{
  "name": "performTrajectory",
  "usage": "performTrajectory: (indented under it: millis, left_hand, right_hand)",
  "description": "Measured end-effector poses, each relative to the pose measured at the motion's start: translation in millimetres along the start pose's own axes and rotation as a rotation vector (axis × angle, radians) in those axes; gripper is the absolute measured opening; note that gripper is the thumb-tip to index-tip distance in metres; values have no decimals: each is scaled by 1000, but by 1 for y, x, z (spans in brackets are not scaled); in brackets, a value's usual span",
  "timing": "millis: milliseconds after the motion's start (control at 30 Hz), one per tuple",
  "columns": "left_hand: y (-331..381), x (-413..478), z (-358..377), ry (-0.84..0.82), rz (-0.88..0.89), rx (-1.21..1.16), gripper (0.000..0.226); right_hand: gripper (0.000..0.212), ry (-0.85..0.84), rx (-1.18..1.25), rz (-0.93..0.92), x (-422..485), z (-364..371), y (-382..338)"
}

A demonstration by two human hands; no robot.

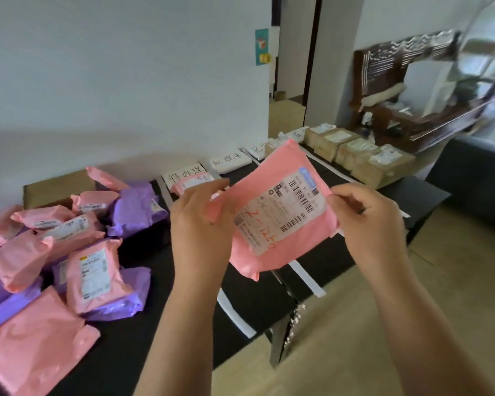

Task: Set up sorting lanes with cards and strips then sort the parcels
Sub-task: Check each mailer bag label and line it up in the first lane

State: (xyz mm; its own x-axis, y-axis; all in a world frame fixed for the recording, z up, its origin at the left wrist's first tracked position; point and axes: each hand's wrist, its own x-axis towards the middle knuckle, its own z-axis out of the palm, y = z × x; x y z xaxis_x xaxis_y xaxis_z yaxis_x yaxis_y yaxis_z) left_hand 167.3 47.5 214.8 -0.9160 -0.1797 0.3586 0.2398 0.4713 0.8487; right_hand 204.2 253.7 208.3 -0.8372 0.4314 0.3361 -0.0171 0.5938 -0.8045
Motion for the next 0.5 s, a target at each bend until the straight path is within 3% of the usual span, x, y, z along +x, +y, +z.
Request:
performTrajectory:
  millis: [133, 300, 400, 500]
  left_hand:
    - [18, -24, 57, 182, -63, -36, 42]
    - [28, -42, 128, -95, -373, -136, 54]
    - [29, -44, 168, -235, -380, -147, 42]
    - [29, -33, 200, -236, -352, -115, 30]
  right_hand:
    - [12, 40, 69, 45, 17, -47, 49]
    - [10, 132, 176, 144, 42, -87, 97]
    - [10, 131, 181, 232, 61, -96, 124]
    - [12, 135, 191, 304, 83, -95, 149]
